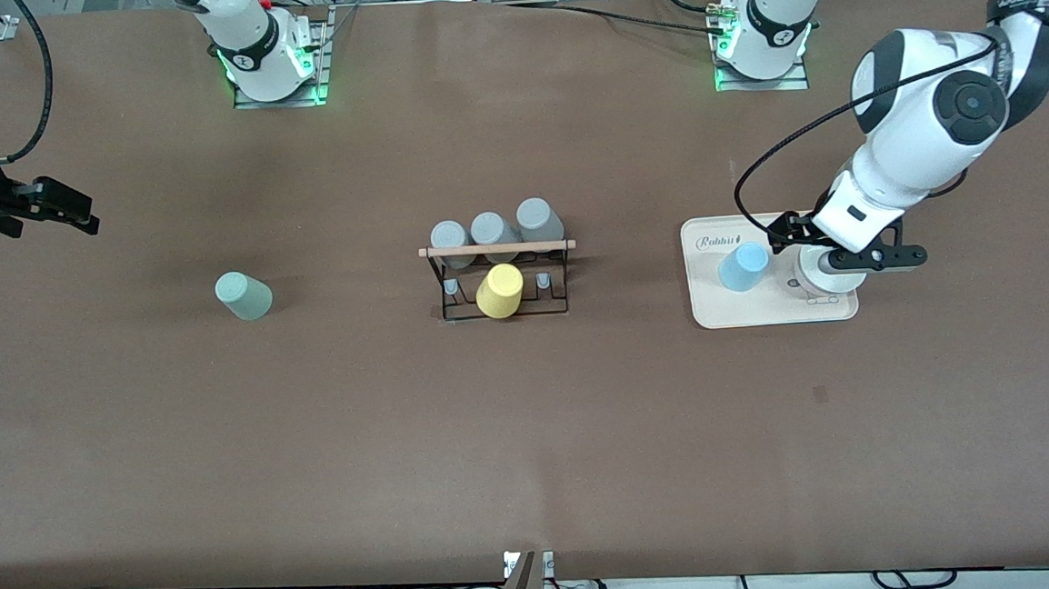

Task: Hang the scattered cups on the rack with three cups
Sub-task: 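Reach the left gripper down to the light blue cup on the tray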

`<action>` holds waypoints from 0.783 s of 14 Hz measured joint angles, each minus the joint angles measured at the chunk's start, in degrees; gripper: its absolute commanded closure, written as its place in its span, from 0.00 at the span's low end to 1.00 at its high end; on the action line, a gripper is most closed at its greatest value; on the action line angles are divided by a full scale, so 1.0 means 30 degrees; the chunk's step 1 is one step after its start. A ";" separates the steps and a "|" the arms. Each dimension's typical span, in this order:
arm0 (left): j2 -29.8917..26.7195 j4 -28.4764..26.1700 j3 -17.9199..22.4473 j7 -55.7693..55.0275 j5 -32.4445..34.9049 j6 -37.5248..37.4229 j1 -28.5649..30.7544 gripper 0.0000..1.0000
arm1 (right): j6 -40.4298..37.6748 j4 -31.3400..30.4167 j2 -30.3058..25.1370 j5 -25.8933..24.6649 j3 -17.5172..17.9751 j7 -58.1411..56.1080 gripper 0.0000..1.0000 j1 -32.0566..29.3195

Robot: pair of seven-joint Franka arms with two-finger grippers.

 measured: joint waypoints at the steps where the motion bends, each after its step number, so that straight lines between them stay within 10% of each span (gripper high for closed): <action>1: -0.0081 -0.0758 -0.0012 -0.0275 0.0000 0.0744 0.0000 0.00 | 0.0000 0.0000 0.0000 0.0000 0.0000 0.0000 0.00 0.0000; 11: 0.0207 -0.3229 -0.0778 -0.1619 0.0000 0.3692 -0.0035 0.00 | 0.0000 -0.0016 0.0123 0.0000 0.0000 0.0000 0.00 0.0002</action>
